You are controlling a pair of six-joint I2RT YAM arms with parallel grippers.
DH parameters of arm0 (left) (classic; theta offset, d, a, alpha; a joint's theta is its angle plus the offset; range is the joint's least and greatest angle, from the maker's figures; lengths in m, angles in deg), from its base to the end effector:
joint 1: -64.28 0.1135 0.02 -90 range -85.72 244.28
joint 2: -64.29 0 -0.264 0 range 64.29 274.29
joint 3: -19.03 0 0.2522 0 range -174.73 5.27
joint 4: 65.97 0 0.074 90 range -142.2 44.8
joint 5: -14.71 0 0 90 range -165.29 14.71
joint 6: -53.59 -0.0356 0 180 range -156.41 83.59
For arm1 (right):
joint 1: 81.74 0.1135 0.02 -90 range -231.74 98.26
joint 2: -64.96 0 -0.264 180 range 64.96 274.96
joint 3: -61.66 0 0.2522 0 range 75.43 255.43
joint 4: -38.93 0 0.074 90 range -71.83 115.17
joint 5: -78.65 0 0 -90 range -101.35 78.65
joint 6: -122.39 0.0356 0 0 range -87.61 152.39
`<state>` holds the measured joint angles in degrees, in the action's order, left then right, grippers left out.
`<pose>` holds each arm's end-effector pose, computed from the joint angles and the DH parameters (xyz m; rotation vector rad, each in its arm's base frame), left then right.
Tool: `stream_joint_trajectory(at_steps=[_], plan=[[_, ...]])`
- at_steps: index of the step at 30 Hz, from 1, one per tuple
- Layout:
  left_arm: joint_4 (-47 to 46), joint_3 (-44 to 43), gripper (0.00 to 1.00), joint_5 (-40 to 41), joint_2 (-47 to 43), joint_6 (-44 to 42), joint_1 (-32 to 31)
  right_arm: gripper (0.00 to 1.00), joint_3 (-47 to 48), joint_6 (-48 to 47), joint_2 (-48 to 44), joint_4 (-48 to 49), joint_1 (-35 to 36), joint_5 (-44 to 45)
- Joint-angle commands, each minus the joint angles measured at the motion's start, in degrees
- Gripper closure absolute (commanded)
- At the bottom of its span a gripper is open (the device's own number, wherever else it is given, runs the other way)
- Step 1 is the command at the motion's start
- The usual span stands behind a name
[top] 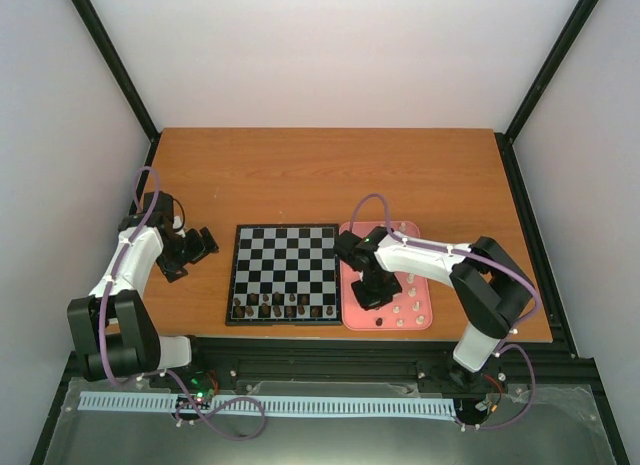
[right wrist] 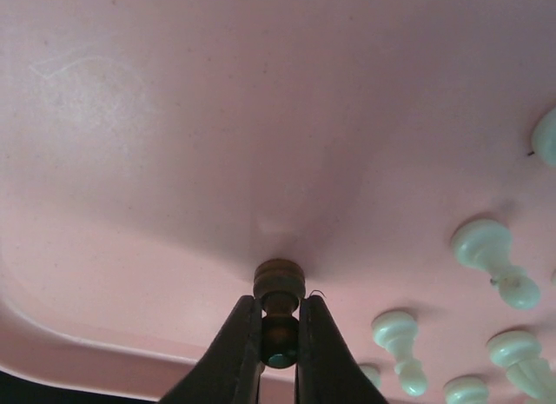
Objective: Set up the chess pieces on the board
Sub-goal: Pick up the chess piece from the storage box, then place the chess piece on the chessboard.
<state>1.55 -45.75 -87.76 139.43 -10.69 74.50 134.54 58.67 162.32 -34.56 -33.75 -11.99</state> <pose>0.2210 0.0320 0.2170 -0.8747 2.8074 -0.3604 0.1792 0.1995 0.1623 0.5679 -2.9680 0.1136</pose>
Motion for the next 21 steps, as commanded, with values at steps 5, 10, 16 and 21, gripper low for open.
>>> stream_joint_trajectory(at_steps=[5,10,16,21], plan=[[-0.85,-0.27,0.0,-0.72,-0.12,-0.71,-0.2,0.97,3.69,1.16,-2.83,-2.59,-0.43,1.62],[-0.91,-0.29,0.0,-0.88,-0.51,-0.63,-0.19,0.97,12.83,1.58,-3.11,-7.36,0.46,1.77],[-0.83,-0.42,0.0,-0.96,-0.91,-0.58,-0.18,0.97,23.37,1.47,4.06,-8.31,6.31,-0.48],[-0.59,-0.42,0.0,-0.98,-1.38,-0.46,-0.12,0.97,28.66,1.26,10.25,-6.66,10.34,-2.9]])
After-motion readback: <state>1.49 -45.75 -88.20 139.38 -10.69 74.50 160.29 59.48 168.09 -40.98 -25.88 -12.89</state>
